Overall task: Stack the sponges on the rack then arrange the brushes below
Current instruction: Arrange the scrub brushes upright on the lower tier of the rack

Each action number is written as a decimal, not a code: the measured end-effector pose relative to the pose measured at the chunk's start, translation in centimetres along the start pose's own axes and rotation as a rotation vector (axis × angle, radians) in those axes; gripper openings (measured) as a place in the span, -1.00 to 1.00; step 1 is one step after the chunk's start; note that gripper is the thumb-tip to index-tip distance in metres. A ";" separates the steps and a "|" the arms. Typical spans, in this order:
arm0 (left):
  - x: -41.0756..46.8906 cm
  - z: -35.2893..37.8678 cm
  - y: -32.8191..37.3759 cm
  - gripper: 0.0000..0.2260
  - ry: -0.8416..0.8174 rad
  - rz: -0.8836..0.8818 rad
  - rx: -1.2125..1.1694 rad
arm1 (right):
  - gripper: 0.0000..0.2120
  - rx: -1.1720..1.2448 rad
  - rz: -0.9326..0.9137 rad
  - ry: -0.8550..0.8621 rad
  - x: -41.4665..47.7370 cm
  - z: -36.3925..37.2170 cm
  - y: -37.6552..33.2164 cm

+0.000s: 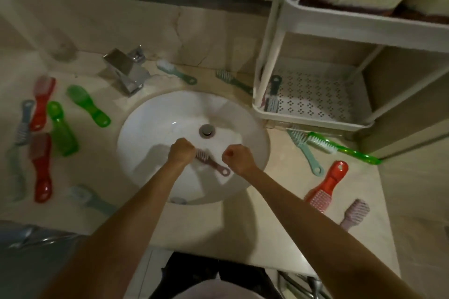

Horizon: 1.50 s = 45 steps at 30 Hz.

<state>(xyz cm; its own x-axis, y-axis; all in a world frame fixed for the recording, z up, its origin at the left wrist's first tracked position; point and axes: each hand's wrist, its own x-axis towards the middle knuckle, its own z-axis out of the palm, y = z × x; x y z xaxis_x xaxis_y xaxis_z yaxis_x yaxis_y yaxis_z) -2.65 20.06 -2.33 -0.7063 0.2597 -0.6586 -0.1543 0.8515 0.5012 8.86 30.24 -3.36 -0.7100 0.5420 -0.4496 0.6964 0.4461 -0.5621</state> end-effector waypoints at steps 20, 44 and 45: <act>4.9 2.0 -7.3 -0.65 -0.140 0.073 0.186 | -0.71 -0.320 0.140 -0.229 7.1 8.4 1.2; -6.5 6.9 9.5 -0.66 0.067 1.059 0.964 | -0.73 -0.178 0.336 0.291 -3.2 -9.9 13.7; -6.6 7.1 9.6 -0.67 0.068 1.047 0.947 | -0.71 -0.159 0.339 0.297 -3.0 -10.0 13.8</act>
<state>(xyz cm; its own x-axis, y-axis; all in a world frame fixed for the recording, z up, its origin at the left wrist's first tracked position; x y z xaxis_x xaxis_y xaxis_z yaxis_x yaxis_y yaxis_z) 5.49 29.75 2.83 -0.2385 0.9542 -0.1804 0.9511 0.2670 0.1550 21.65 41.86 -2.85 -0.3957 0.8455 -0.3586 0.9075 0.2999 -0.2942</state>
